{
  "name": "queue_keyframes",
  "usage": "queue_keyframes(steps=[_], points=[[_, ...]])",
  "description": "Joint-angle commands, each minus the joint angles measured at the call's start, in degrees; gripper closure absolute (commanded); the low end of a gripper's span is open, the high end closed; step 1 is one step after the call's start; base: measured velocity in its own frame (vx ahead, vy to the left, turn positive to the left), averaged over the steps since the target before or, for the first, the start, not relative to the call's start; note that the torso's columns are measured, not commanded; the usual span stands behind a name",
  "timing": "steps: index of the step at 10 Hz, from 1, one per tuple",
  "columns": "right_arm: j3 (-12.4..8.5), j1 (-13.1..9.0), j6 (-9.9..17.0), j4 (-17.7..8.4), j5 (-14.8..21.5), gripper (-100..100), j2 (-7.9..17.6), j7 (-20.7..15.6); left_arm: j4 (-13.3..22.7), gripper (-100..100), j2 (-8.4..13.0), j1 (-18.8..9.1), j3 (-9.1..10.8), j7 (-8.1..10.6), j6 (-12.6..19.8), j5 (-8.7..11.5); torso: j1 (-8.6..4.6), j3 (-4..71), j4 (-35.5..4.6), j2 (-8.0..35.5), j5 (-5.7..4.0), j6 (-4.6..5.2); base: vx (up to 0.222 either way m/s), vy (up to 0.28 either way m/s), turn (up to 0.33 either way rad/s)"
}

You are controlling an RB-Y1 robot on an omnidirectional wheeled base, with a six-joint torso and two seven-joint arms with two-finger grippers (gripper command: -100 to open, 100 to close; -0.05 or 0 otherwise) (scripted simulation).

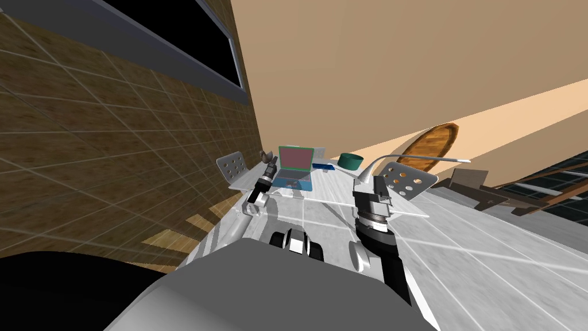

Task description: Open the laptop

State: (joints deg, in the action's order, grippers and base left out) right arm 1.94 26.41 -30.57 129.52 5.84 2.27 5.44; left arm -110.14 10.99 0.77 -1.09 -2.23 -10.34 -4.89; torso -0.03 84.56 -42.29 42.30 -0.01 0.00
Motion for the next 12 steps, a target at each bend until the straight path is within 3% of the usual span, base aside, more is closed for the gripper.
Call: queue_keyframes(steps=[1,3,4,12], points=[[0.0,0.0,0.0,0.0,0.0,0,0.0,0.0,3.7,-100,0.6,-3.9,-0.74,0.41,1.6,-0.1,0.00,0.0,0.0,0.0,0.00,0.00,0.024,0.016,0.023],[0.0,0.0,0.0,0.0,0.0,0,0.0,0.0,6.5,-100,1.0,-6.8,-1.23,0.73,2.6,-0.2,0.08,0.0,0.0,0.0,0.02,-0.01,0.034,0.024,0.024],[0.0,0.0,0.0,0.0,0.0,0,0.0,0.0,6.6,-100,1.0,-6.8,-1.23,0.73,2.6,-0.2,0.03,0.0,0.0,0.0,0.02,0.00,0.020,0.010,-0.003],[0.0,0.0,0.0,0.0,0.0,0,0.0,0.0,20.8,-100,3.2,-20.4,-3.76,2.39,8.3,-0.4,0.06,0.0,0.0,0.0,0.02,0.00,0.035,0.019,0.023]])
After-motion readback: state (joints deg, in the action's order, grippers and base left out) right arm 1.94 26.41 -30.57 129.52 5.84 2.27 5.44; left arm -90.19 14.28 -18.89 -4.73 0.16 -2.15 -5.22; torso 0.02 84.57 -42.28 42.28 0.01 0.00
